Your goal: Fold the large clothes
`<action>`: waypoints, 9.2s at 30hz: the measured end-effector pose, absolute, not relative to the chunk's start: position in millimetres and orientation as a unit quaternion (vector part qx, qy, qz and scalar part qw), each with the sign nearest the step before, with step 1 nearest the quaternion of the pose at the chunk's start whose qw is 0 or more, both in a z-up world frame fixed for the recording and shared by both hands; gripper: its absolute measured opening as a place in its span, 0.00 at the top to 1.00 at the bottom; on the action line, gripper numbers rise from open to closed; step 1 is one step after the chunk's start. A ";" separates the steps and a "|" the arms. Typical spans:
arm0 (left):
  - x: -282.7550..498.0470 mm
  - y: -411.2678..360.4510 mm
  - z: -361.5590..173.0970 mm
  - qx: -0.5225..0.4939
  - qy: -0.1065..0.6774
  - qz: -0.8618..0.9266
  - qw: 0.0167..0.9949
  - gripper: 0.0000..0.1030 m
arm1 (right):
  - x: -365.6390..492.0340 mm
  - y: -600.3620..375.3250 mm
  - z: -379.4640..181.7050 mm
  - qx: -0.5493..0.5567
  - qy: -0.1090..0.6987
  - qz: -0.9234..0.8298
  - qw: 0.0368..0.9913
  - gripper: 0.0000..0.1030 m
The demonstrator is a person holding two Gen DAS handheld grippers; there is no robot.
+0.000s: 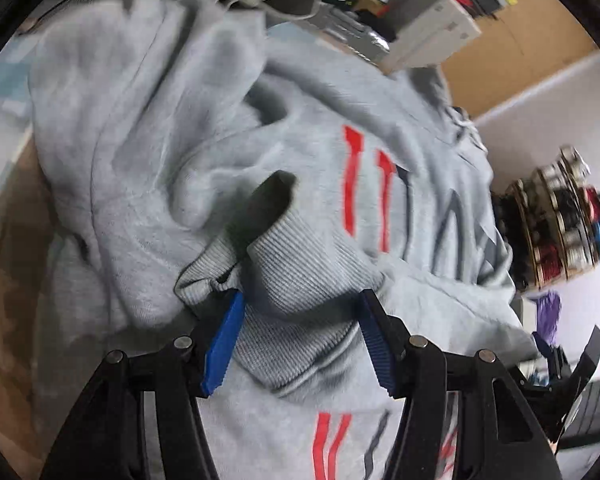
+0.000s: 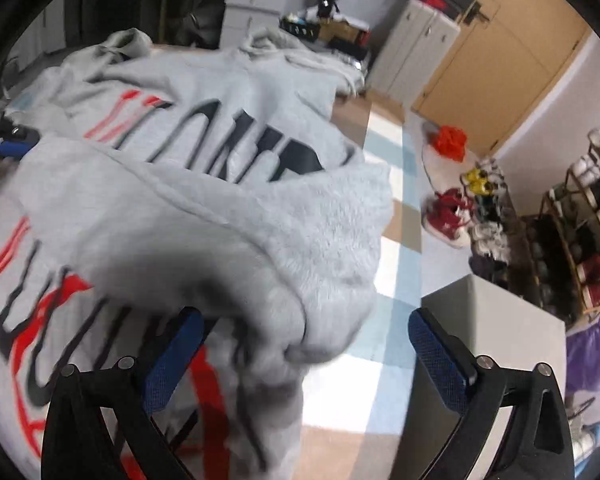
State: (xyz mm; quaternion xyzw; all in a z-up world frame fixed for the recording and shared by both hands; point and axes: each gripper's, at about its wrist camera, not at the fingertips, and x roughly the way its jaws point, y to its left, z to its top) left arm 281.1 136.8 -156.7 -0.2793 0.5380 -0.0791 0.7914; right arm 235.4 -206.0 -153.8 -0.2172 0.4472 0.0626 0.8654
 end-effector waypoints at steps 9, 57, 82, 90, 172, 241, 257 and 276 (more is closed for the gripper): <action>303.6 153.0 -146.1 -0.336 0.512 -0.087 0.786 0.99 | 224.6 -213.4 -124.9 -0.156 0.392 0.061 0.905 0.83; 300.1 100.4 -133.2 -0.247 0.524 -0.168 0.798 0.68 | 236.8 -200.4 -150.6 0.092 0.507 0.204 0.832 0.00; 236.8 182.5 -89.8 -0.286 0.424 -0.087 0.855 0.26 | 171.0 -155.5 -102.7 0.015 0.429 0.204 0.880 0.00; 163.0 229.1 -83.0 -0.261 0.391 0.106 0.876 0.18 | 227.4 -74.5 -16.2 0.202 0.439 0.325 0.813 0.00; 64.5 319.0 -116.7 -0.335 0.339 0.018 0.879 0.18 | 266.4 260.3 -212.2 0.128 0.696 0.374 0.599 0.00; 179.7 310.0 -119.0 -0.634 0.296 -0.229 0.677 0.01 | 263.7 109.6 -98.9 0.292 0.548 0.443 0.647 0.90; 176.7 308.9 -101.0 -0.633 0.269 -0.243 0.684 0.96 | 241.8 90.8 -85.5 0.177 0.542 0.408 0.713 0.00; 203.3 307.3 -84.7 -0.613 0.292 -0.283 0.677 0.96 | 94.9 183.0 -127.4 -0.563 -0.031 0.219 0.796 0.01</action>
